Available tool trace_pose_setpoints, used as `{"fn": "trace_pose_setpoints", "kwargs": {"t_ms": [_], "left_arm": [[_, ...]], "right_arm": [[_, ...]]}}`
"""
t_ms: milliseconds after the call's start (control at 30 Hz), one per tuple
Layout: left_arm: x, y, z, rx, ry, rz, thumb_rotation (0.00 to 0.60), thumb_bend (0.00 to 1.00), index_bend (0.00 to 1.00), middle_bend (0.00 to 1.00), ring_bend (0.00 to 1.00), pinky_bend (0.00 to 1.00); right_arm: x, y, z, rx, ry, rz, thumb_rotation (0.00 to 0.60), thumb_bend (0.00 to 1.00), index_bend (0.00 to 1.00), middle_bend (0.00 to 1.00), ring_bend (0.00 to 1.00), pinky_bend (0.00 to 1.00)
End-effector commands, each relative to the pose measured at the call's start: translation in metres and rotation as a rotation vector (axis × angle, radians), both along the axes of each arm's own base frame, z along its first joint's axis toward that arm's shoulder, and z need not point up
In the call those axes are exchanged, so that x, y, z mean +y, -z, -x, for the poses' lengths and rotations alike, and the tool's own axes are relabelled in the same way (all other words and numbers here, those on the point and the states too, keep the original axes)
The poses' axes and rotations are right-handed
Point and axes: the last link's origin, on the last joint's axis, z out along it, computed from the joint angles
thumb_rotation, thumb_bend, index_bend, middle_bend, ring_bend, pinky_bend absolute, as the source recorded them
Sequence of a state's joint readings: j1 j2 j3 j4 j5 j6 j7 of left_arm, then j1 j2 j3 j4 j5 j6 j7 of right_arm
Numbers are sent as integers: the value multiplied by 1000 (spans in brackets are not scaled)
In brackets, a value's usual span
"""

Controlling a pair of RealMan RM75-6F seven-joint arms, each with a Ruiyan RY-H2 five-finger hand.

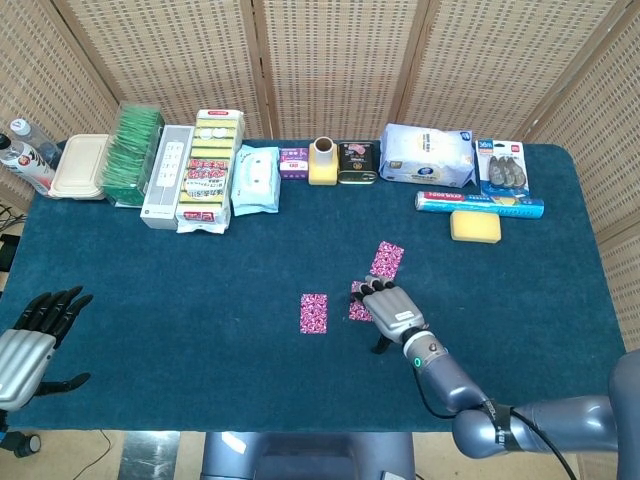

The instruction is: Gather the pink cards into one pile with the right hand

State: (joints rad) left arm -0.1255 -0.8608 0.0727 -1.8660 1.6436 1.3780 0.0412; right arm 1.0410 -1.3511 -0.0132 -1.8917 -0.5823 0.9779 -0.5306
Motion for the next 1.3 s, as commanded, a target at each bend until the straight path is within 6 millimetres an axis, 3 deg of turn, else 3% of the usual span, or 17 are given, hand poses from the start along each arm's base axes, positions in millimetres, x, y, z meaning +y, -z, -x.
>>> {"fn": "trace_pose_setpoints", "kwargs": {"t_ms": [33, 200, 467, 900, 1300], "left_arm": [[0, -1, 0, -2, 1, -1, 600, 57, 0, 0, 0, 3], [0, -2, 1, -5, 1, 0, 600, 56, 0, 0, 0, 3], [1, -3, 1, -8, -1, -3, 600, 57, 0, 0, 0, 3], [1, -2, 1, -6, -1, -1, 600, 57, 0, 0, 0, 3], [0, -3, 1, -12, -1, -5, 600, 57, 0, 0, 0, 3]], "right_arm": [[-5, 9, -4, -47, 33, -46, 600, 0, 217, 158, 48, 22], [-18, 14, -3, -55, 64, -80, 600, 0, 210, 160, 47, 21], [-28, 22, 5, -59, 128, -97, 600, 0, 109, 163, 46, 21], [-31, 25, 4, -57, 133, -90, 600, 0, 105, 166, 41, 22], [-37, 27, 19, -8, 163, -70, 600, 0, 105, 175, 36, 22]]}}
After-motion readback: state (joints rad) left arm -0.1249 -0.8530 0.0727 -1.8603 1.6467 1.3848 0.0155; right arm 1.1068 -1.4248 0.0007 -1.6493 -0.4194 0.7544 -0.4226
